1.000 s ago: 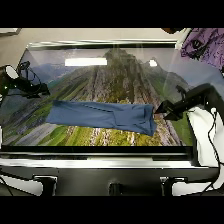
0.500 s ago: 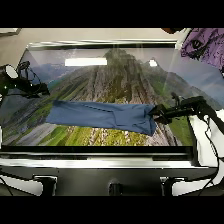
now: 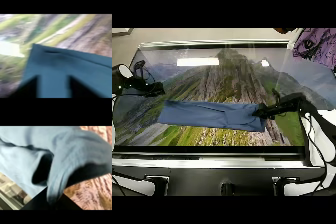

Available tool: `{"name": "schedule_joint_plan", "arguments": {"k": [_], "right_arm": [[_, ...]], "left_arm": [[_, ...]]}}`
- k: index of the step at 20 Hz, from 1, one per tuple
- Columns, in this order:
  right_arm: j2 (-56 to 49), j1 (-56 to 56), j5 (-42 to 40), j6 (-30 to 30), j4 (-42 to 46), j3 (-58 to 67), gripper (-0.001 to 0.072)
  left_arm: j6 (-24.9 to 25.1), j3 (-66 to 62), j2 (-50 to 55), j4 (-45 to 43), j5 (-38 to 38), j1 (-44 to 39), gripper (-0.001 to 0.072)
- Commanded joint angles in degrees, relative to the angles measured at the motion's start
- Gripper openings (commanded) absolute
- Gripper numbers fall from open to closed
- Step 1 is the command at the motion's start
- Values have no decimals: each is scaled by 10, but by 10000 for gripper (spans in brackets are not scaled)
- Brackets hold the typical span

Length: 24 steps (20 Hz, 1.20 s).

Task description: Fold the clothes and pants, and hang the long-sleeved shirts on hangers.

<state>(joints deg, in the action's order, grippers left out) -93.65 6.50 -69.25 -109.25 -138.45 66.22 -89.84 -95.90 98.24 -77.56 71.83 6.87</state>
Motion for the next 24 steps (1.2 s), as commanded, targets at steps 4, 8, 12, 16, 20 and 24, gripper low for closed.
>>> {"name": "schedule_joint_plan", "arguments": {"k": [4, 8, 12, 16, 20, 24], "right_arm": [[61, -6, -103, 214, 141, 153, 25], [82, -6, -151, 301, 208, 224, 25], [91, -6, -204, 348, 253, 285, 25], [93, -6, -254, 364, 308, 352, 26], [97, -6, -277, 367, 316, 378, 26], [104, -6, -282, 367, 323, 378, 26]], "left_arm": [[2, 0, 45, 202, -35, -87, 16], [2, 0, 86, 267, -101, -201, 16], [2, 0, 116, 315, -187, -325, 16], [-28, -1, 146, 362, -275, -424, 16], [-28, -2, 169, 417, -358, -485, 16], [-56, -17, 200, 441, -385, -516, 16]]}}
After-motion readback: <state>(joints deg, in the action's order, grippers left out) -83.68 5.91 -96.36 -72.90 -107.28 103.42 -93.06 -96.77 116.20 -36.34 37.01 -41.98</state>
